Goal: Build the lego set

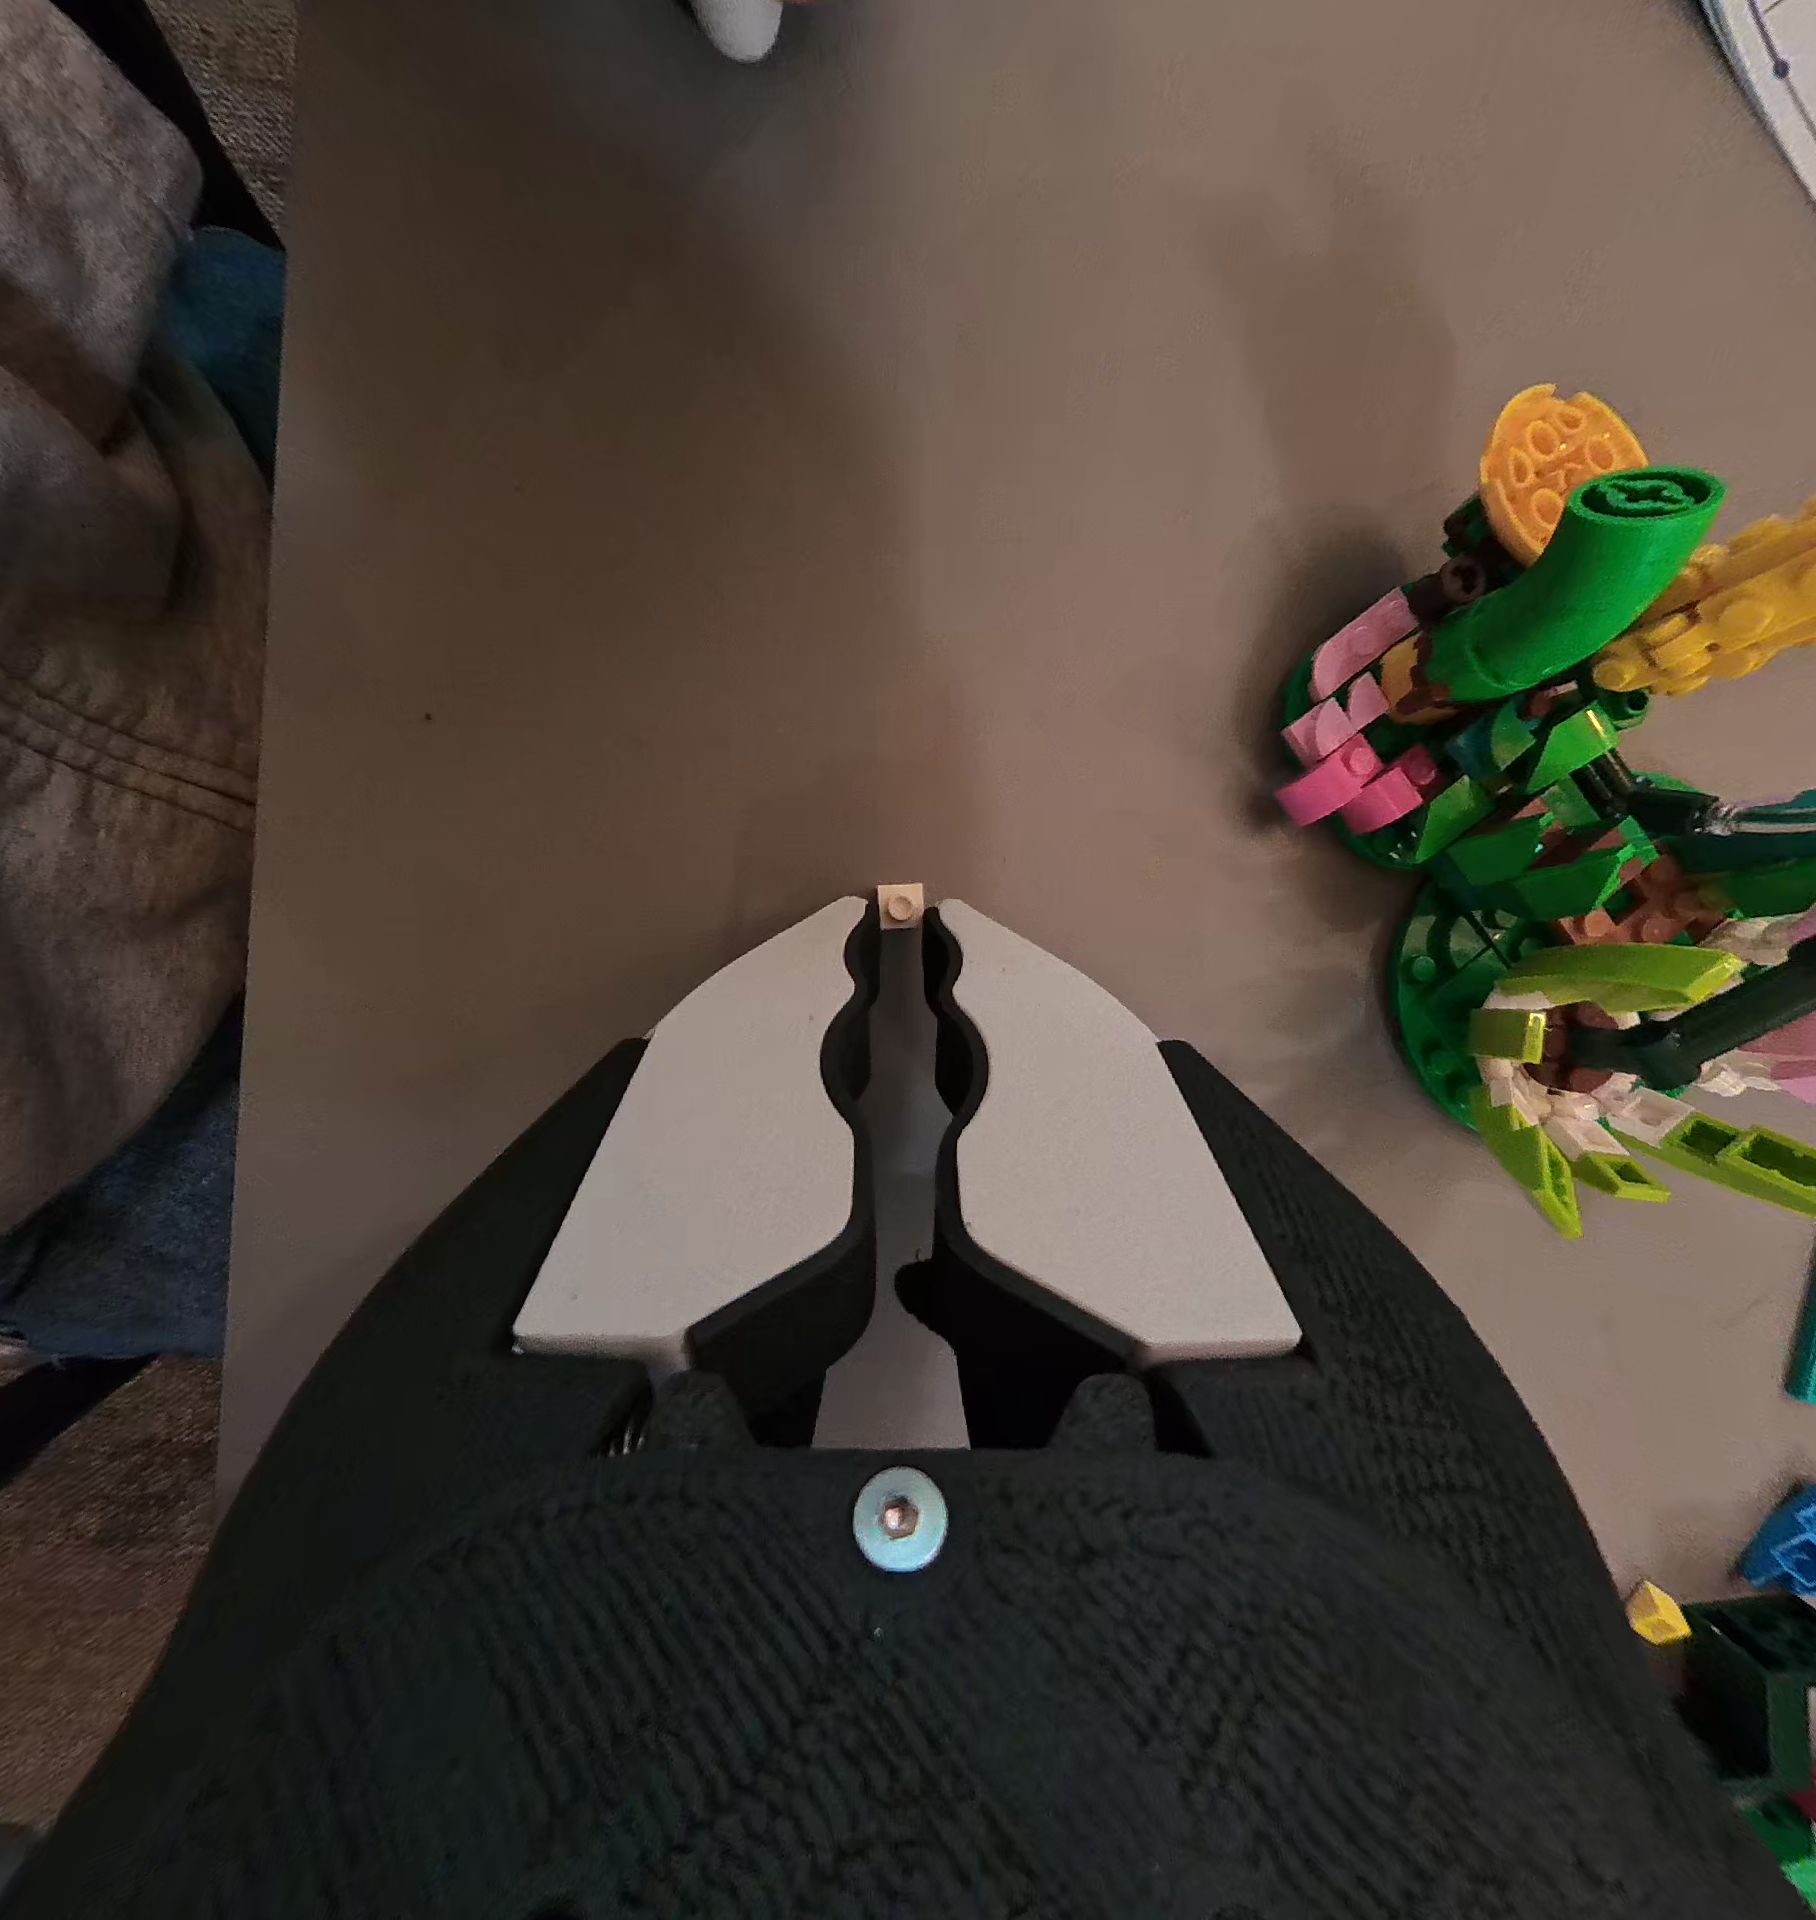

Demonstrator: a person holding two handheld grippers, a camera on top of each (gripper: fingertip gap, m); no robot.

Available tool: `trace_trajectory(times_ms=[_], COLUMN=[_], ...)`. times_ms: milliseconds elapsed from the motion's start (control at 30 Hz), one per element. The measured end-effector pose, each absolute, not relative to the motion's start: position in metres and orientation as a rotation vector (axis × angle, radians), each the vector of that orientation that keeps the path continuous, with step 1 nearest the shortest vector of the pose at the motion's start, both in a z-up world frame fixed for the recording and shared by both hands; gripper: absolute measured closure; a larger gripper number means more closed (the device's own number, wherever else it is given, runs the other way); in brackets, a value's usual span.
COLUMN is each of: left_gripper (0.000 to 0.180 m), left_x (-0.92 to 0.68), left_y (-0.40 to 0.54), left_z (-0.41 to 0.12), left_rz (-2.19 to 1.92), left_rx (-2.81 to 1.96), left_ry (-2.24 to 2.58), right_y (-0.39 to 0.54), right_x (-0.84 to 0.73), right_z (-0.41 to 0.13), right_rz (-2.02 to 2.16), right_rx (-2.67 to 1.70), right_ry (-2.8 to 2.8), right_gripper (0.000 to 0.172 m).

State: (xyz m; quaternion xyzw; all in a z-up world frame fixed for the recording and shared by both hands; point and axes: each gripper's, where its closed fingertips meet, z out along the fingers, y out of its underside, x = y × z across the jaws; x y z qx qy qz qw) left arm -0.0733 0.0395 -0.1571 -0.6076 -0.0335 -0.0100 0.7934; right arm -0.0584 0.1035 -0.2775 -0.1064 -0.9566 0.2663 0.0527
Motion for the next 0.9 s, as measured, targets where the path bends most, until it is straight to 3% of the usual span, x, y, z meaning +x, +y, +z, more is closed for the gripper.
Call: trace_trajectory(times_ms=[900], left_gripper=[0.172], left_x=[-0.073], left_y=[0.040], left_z=[-0.158], left_rz=[-0.028], left_rx=[-1.310], left_ry=[-0.071], right_y=[0.116], right_x=[-0.067], right_z=[-0.274], right_rz=[0.837], right_rx=[-0.436], right_ry=[-2.788], right_gripper=[0.153])
